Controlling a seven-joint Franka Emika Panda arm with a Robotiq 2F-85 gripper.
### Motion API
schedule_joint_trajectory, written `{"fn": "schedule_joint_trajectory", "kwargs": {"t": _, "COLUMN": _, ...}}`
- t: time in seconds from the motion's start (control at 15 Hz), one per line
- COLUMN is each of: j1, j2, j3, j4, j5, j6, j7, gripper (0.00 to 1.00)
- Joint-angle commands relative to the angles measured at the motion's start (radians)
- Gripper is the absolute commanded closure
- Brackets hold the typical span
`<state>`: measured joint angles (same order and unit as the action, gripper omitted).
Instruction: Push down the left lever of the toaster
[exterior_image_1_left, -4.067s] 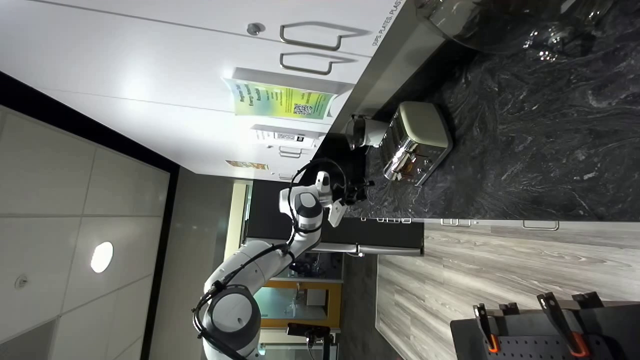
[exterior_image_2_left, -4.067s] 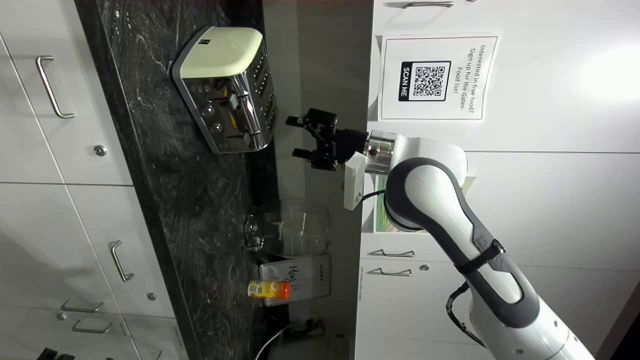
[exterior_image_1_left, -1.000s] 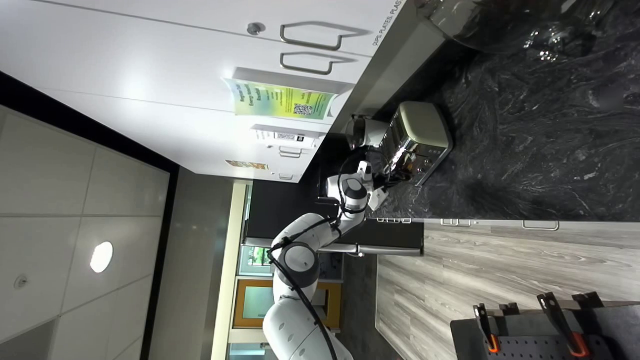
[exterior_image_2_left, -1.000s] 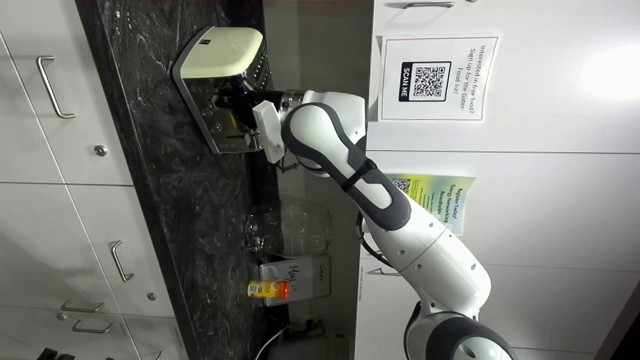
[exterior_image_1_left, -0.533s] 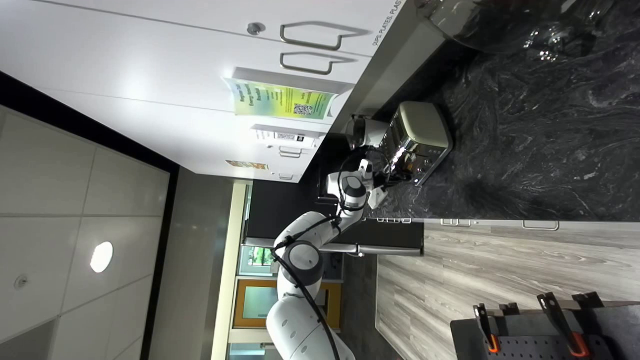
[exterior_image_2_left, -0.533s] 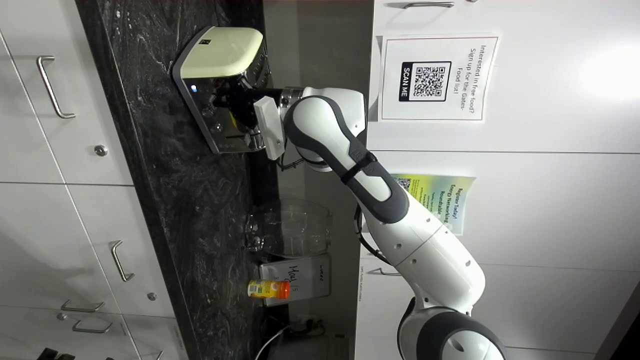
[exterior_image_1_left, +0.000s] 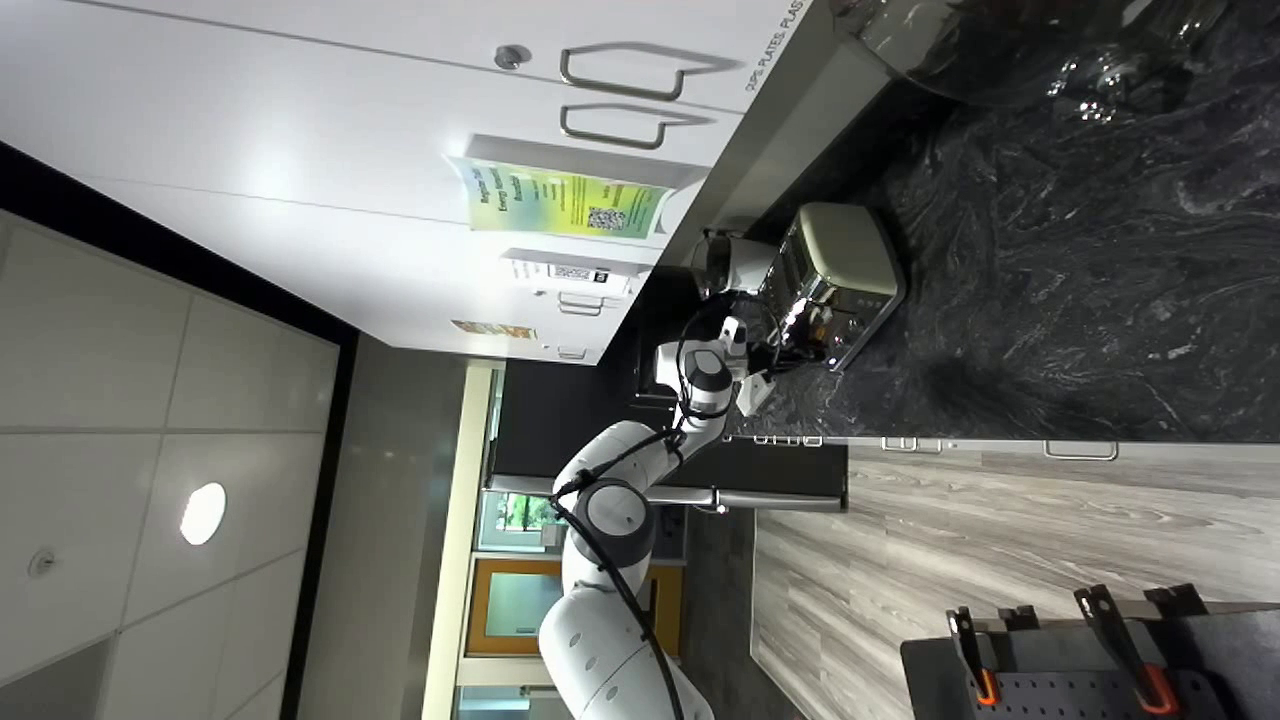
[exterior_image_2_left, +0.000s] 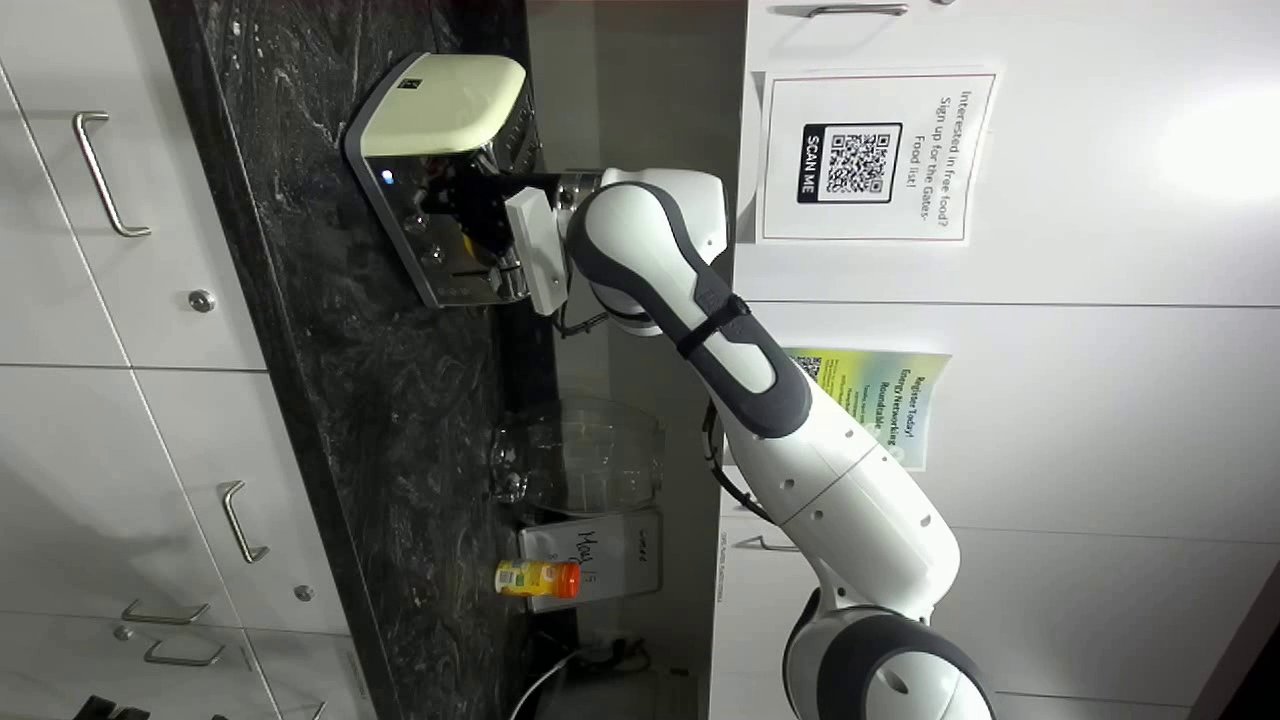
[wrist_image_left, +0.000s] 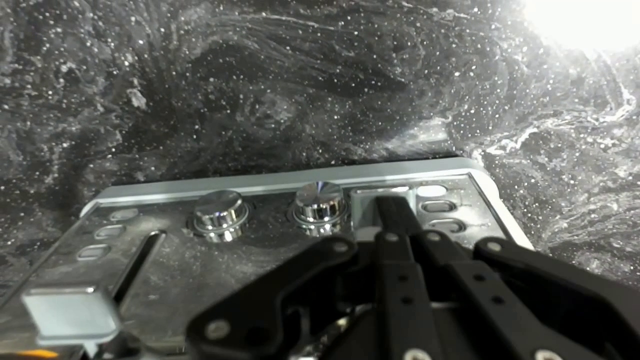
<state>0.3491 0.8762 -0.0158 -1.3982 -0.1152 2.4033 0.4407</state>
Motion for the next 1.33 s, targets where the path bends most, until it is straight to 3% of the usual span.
{"fn": "schedule_joint_trajectory", "kwargs": {"t": 0.0, "j1": 0.026, "j2": -0.021, "j3": -0.037, "j4": -0.029, "j5": -0.004, "j6": 0.035, "j7": 0.064, "gripper": 1.0}}
{"fn": "schedule_joint_trajectory", "kwargs": {"t": 0.53, "j1": 0.066, "j2": -0.32, "j3": -0.057, "j4": -0.295, "j5": -0.018, "j6": 0.085, "j7": 0.193, "gripper": 1.0}}
{"fn": "schedule_joint_trajectory", "kwargs": {"t": 0.73, "j1": 0.066, "j2": -0.416, "j3": -0.043, "j4": -0.355, "j5": -0.04, "j6": 0.054, "j7": 0.212, "gripper": 1.0}}
{"fn": "schedule_joint_trajectory", "kwargs": {"t": 1.2, "j1": 0.042, "j2": -0.532, "j3": 0.003, "j4": -0.45, "j5": -0.056, "j6": 0.064, "j7": 0.203, "gripper": 1.0}}
{"fn": "schedule_joint_trajectory", "kwargs": {"t": 1.27, "j1": 0.042, "j2": -0.539, "j3": 0.004, "j4": -0.457, "j5": -0.061, "j6": 0.064, "j7": 0.209, "gripper": 0.92}}
